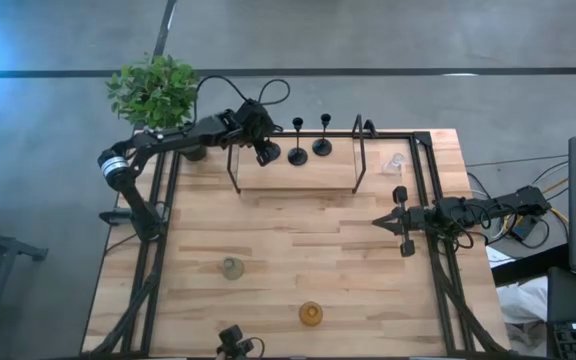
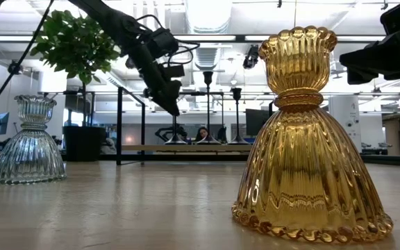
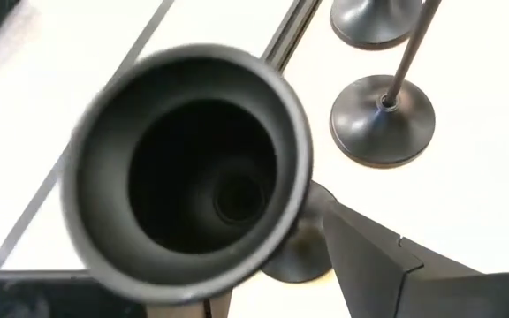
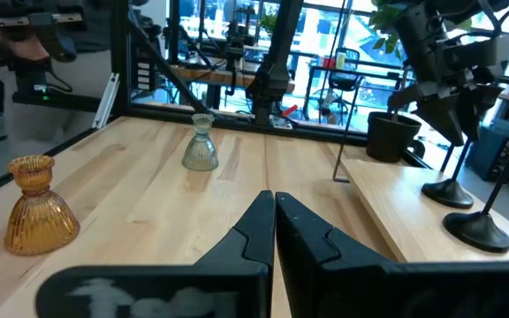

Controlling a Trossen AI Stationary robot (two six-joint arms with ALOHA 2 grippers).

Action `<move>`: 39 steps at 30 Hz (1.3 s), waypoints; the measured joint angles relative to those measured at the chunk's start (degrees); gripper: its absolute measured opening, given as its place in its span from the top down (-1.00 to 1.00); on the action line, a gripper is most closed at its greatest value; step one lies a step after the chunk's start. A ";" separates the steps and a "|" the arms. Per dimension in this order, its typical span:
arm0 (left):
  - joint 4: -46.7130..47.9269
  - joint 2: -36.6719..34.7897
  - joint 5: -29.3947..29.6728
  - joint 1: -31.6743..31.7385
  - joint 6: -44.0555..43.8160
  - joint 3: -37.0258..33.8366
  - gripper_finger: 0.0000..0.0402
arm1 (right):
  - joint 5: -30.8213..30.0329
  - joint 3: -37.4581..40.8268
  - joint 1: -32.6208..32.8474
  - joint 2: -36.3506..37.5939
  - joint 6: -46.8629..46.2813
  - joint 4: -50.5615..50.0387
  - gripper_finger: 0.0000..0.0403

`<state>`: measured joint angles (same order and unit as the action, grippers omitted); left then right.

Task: Pick & Place candle stick holders
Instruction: Put the black candle holder on the shelf aligned with the other black candle holders, then put the green glass candle holder on the shelf

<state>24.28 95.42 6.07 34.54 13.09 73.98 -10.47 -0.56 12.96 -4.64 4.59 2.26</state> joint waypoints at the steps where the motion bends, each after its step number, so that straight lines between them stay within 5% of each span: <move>1: 0.46 0.00 0.00 0.00 0.44 0.34 0.16 | 0.00 0.00 -0.01 0.00 0.10 0.00 0.96; 39: 12.17 -0.09 4.21 -0.11 7.39 5.09 0.16 | 0.00 0.00 0.01 -0.01 0.10 0.00 0.96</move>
<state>36.45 95.33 10.28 34.44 20.48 79.07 -10.46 -0.56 12.97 -4.65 4.69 2.26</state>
